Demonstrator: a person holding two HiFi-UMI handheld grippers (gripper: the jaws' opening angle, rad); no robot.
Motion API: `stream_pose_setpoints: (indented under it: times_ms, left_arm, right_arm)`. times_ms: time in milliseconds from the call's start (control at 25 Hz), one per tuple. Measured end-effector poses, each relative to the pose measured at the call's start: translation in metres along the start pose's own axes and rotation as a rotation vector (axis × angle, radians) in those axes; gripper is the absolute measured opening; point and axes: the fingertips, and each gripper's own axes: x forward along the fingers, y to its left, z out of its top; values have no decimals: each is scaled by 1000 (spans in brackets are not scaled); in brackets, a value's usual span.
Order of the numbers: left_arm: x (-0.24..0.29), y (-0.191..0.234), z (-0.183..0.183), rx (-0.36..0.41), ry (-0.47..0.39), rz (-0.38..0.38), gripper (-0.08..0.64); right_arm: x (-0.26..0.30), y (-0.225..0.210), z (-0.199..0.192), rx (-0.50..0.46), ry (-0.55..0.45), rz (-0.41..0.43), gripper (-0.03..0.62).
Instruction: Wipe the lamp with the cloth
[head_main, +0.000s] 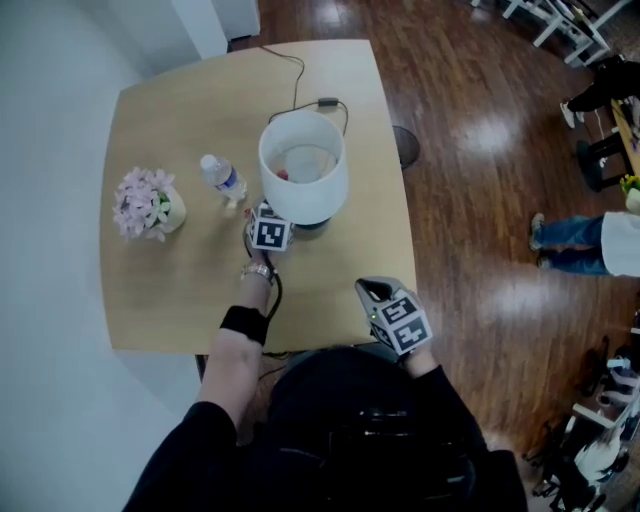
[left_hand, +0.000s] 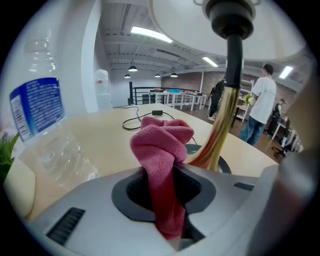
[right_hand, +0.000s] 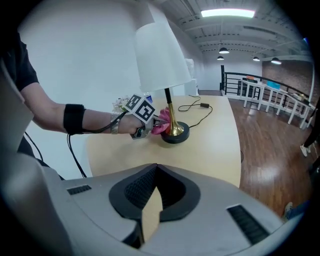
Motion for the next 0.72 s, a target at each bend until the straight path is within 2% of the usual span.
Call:
stream_pose_setpoints:
  times_ms: [120,240,480,600,720]
  left_arm:
    - [14,7,14,25,-30,-52,98]
    - [19,7,24,10,-64,-84,98]
    - [-3,-1,7,14,-78,-62,97]
    - [-22,-12,-11,22,-42,-72,95]
    - [-39,-30,-42,45,77,-126,93]
  right_arm:
    - [6,5,-1,3,25,-13,5]
    - [6,3,0,0,39,-31,5]
    - [13,14,5,6,48,-33,5]
    - [17,23,13,-2,40,-26,5]
    - [20,32,26,-23,16,-18,5]
